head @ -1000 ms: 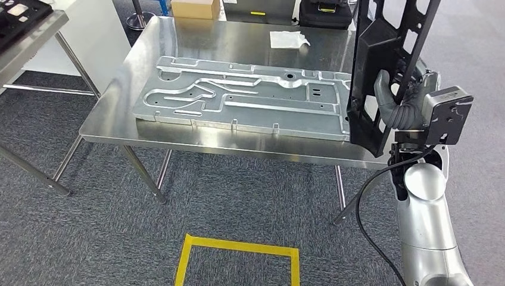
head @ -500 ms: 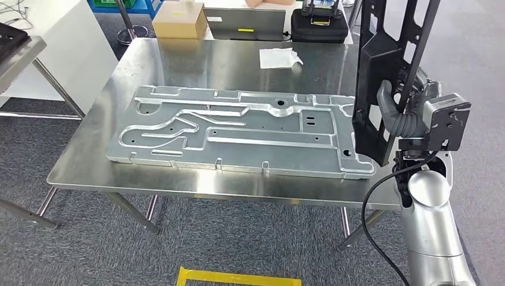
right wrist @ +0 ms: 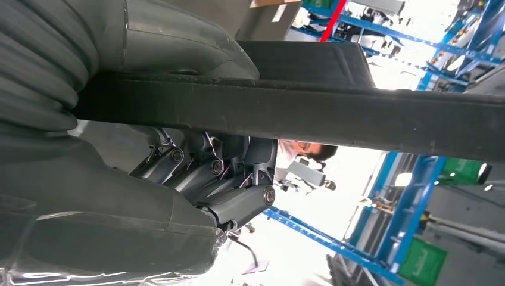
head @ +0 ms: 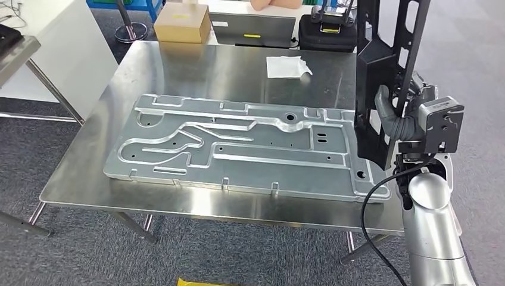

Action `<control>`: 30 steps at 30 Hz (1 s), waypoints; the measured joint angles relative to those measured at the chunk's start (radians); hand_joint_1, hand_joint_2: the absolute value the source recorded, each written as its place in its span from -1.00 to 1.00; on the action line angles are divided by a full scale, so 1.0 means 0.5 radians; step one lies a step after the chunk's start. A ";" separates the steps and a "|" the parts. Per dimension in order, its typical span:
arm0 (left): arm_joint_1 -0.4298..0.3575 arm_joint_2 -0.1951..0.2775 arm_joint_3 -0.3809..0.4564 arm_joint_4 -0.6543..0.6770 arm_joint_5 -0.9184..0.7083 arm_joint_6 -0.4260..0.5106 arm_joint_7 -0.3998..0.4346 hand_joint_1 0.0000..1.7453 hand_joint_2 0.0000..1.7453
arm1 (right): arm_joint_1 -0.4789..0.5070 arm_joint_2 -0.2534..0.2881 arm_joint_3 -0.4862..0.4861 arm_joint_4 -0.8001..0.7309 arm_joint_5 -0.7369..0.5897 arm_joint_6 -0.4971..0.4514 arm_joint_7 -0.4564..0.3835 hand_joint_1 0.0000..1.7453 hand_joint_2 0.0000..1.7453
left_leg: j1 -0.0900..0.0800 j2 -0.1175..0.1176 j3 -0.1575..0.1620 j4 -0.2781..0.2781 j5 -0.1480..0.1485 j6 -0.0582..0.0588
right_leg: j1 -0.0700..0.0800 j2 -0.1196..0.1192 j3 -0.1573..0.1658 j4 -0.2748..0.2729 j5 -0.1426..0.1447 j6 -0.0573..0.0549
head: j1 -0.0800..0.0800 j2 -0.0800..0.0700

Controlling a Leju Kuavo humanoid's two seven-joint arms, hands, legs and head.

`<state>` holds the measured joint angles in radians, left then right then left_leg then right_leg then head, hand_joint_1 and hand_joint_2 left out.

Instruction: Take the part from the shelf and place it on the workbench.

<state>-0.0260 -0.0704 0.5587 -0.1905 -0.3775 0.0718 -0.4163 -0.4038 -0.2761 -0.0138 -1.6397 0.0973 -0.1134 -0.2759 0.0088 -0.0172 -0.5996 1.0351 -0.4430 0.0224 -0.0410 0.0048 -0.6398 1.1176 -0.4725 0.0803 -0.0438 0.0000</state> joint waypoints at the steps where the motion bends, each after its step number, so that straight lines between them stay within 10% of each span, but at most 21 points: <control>1: -0.002 0.000 0.005 0.000 0.000 0.003 0.002 -1.00 -1.00 | -0.037 0.003 0.011 0.032 0.038 0.002 0.009 1.00 1.00 | -0.004 -0.002 -0.009 0.024 -0.019 -0.003 | -0.005 0.000 0.023 -0.077 0.034 -0.013 | -0.001 0.000; 4: -0.013 -0.002 0.025 -0.001 -0.003 0.002 -0.006 -1.00 -1.00 | -0.182 0.036 0.080 0.172 0.190 -0.033 0.049 1.00 1.00 | -0.024 -0.003 -0.037 0.046 -0.036 -0.011 | 0.001 0.006 0.019 -0.104 0.023 -0.091 | -0.005 0.000; 17: -0.021 -0.008 0.056 -0.001 -0.052 -0.022 -0.012 -1.00 -1.00 | -0.728 0.262 0.398 0.733 0.587 -0.145 0.181 1.00 1.00 | -0.013 -0.005 -0.018 0.013 -0.017 -0.050 | 0.023 0.002 0.019 -0.105 0.024 -0.109 | -0.006 0.000; 30: -0.043 -0.018 0.059 -0.001 -0.162 -0.051 0.067 -1.00 -1.00 | -1.073 0.815 0.700 1.639 1.442 -0.271 0.344 1.00 1.00 | -0.013 0.001 -0.013 0.014 -0.011 -0.060 | 0.023 0.009 0.022 -0.110 0.033 -0.110 | -0.006 0.000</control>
<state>-0.0475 -0.0792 0.5881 -0.1907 -0.4584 0.0465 -0.3830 -0.9405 0.1315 0.3361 -0.8203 0.8185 -0.2487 -0.1039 0.0024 -0.0168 -0.6062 1.0422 -0.4485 -0.0075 -0.0295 0.0094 -0.6288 1.0628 -0.4559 0.0255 -0.0465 0.0000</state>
